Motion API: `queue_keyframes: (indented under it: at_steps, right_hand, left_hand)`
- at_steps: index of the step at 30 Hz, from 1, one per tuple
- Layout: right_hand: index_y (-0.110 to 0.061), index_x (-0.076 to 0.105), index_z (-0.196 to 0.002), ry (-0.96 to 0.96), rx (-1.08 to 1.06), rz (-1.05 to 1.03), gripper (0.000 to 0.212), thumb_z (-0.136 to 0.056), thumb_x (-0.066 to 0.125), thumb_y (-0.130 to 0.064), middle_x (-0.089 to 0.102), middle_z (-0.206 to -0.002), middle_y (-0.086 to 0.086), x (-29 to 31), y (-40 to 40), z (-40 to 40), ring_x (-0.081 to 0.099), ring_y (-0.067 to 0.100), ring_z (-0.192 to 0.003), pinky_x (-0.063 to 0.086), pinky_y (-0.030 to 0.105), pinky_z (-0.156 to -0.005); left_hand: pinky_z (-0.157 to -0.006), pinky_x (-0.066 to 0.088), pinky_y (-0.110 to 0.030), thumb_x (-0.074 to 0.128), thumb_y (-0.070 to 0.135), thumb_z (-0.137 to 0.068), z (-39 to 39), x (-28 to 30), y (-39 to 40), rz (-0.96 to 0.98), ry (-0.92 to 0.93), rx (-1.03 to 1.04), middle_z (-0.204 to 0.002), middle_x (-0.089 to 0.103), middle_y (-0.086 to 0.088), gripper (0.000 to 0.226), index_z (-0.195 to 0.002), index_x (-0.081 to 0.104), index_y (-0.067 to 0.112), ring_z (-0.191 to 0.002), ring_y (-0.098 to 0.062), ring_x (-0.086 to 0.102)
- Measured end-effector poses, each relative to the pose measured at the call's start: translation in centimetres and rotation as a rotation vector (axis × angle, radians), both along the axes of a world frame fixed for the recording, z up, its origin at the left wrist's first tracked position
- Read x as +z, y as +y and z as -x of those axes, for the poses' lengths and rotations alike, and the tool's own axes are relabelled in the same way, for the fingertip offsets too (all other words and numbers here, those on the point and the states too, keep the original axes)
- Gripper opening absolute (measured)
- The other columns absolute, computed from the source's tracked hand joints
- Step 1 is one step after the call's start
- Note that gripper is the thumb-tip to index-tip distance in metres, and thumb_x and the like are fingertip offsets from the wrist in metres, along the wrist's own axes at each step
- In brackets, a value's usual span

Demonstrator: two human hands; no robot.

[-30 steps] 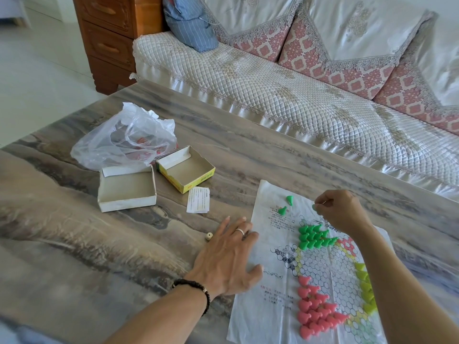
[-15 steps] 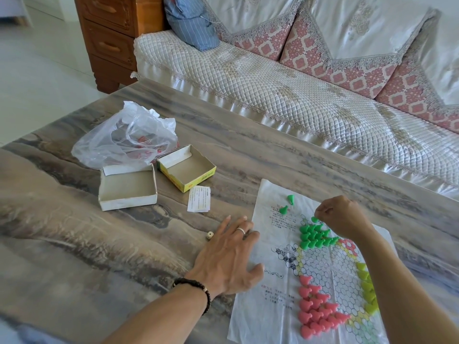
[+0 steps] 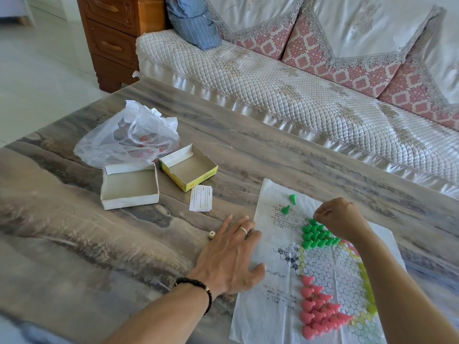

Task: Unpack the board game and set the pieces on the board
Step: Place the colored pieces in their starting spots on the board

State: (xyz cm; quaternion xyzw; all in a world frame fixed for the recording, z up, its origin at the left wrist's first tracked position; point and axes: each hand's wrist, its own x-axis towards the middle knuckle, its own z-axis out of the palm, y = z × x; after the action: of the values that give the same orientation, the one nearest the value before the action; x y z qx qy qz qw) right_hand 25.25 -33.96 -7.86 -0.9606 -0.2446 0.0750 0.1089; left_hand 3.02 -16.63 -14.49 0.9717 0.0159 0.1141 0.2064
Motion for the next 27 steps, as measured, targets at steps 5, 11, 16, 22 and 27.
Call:
queue_keyframes:
  at_steps: [5,11,16,22,27]
  right_hand:
    - [-0.015,0.074,-0.088,0.003,-0.026,-0.016,0.013,-0.085,0.068,-0.026,0.072,-0.083,-0.003,-0.2,-0.1,0.0,0.065,0.011,-0.071,0.055,0.03,-0.072]
    - [-0.024,0.067,-0.11,-0.051,-0.002,-0.045,0.023,-0.091,0.059,-0.034,0.071,-0.099,-0.005,-0.4,2.5,-0.8,0.065,0.02,-0.09,0.047,0.053,-0.093]
    - [-0.03,0.063,-0.107,-0.07,0.025,0.065,0.017,-0.091,0.056,-0.03,0.07,-0.102,-0.004,-1.1,5.7,-0.8,0.061,0.022,-0.099,0.041,0.048,-0.097]
    - [-0.028,0.062,-0.089,-0.14,0.047,0.077,0.019,-0.091,0.05,-0.014,0.068,-0.095,-0.005,-1.1,6.0,-0.4,0.059,0.019,-0.085,0.039,0.044,-0.092]
    - [-0.024,0.056,-0.088,-0.073,0.071,-0.084,0.013,-0.094,0.048,-0.016,0.068,-0.074,-0.002,0.7,4.4,-0.2,0.064,0.02,-0.063,0.056,0.046,-0.067]
  left_hand:
    - [-0.12,-0.003,-0.038,0.044,0.051,-0.083,0.0,0.0,0.1,-0.003,0.001,0.0,-0.148,0.032,-0.004,0.058,-0.13,0.041,0.016,-0.145,-0.017,0.01]
    - [-0.12,-0.001,-0.04,0.044,0.051,-0.084,0.0,0.0,0.1,-0.013,0.002,0.0,-0.148,0.033,-0.005,0.06,-0.132,0.041,0.016,-0.145,-0.018,0.012]
    - [-0.12,0.001,-0.041,0.046,0.05,-0.084,0.0,0.1,0.0,-0.014,-0.001,-0.003,-0.147,0.035,-0.006,0.058,-0.13,0.041,0.015,-0.145,-0.019,0.014]
    - [-0.12,0.002,-0.042,0.046,0.05,-0.085,0.0,0.2,0.1,-0.014,0.001,-0.006,-0.148,0.034,-0.007,0.058,-0.131,0.041,0.015,-0.145,-0.019,0.014]
    - [-0.12,0.0,-0.039,0.044,0.052,-0.085,0.0,0.0,0.1,-0.014,-0.002,-0.002,-0.148,0.033,-0.005,0.058,-0.131,0.041,0.016,-0.145,-0.018,0.013]
